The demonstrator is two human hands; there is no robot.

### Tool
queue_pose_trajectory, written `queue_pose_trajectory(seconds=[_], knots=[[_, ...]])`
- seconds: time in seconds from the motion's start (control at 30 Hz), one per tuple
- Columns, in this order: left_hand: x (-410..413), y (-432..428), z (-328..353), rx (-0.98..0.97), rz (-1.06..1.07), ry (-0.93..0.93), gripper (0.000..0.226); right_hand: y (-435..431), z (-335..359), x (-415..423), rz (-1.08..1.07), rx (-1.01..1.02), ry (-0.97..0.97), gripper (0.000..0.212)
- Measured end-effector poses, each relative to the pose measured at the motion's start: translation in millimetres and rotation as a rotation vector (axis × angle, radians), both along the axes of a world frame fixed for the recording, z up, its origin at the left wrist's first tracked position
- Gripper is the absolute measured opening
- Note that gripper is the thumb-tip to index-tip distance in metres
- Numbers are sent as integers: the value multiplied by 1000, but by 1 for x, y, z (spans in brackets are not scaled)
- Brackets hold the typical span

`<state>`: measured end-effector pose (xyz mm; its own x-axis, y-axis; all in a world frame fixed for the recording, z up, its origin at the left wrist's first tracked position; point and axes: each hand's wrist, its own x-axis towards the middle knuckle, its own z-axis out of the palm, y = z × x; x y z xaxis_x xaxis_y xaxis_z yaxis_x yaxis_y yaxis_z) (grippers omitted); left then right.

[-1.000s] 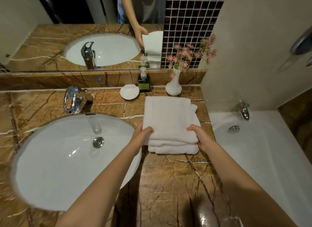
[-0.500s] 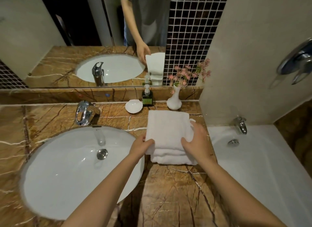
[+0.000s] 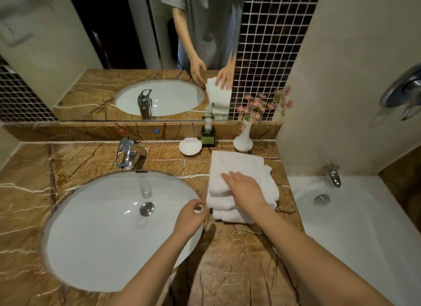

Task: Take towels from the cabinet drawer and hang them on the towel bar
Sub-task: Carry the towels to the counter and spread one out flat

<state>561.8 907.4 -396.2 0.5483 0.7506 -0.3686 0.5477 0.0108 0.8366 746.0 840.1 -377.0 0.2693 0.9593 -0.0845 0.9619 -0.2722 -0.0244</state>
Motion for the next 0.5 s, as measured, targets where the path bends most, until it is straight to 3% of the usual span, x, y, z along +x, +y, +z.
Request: queue_pose_trajectory(seconds=[0.3,0.5], knots=[[8,1,22,106,66,-69,21,4,43,25,-184,314,288,55],[35,3,44,-6,130,-246,37,-5,113,30,-153,510,581,46]])
